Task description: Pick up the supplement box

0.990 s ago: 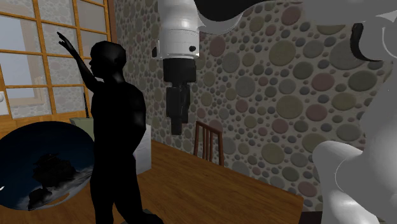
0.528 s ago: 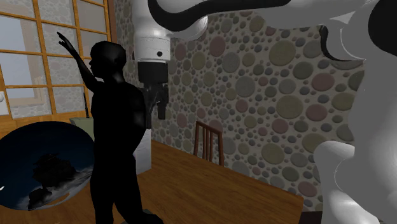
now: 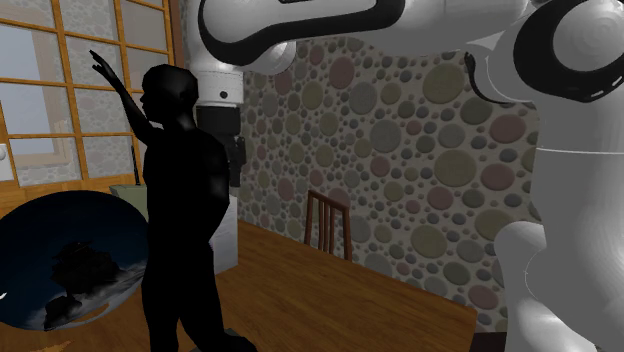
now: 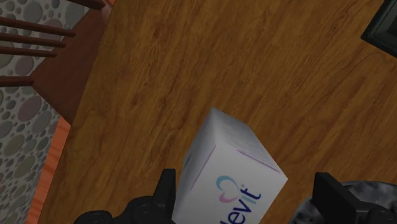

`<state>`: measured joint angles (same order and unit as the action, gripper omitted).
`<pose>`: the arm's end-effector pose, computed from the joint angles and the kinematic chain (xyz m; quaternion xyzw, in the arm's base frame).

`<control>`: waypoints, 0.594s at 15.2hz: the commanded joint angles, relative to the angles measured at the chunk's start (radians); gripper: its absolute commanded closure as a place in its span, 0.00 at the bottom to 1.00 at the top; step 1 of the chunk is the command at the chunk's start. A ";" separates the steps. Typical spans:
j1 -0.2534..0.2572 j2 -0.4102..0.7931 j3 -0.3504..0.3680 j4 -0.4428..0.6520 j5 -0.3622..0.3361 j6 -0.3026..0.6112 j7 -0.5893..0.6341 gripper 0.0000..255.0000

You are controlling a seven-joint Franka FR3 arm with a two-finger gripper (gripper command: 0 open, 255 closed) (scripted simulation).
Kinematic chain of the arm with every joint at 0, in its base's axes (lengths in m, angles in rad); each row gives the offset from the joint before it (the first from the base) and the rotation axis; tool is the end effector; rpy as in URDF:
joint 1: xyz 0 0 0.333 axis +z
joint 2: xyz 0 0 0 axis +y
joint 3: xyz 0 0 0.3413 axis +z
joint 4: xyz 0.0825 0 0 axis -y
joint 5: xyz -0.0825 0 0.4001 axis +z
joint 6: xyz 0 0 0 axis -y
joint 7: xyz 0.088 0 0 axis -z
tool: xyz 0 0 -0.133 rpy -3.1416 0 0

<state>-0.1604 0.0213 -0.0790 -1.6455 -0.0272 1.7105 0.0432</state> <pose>0.5721 -0.1425 0.5873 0.9899 -0.1392 0.0204 0.0164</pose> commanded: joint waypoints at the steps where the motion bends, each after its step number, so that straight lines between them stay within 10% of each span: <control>1: -0.001 -0.004 -0.001 -0.032 -0.001 0.029 0.000 0.00; 6: -0.001 -0.008 -0.001 -0.085 -0.001 0.078 0.002 0.00; 7: 0.000 -0.005 -0.001 -0.083 -0.001 0.078 0.002 1.00; 9: -0.001 -0.005 -0.001 -0.082 -0.001 0.077 0.002 1.00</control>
<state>-0.1609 0.0161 -0.0796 -1.7268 -0.0280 1.7871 0.0450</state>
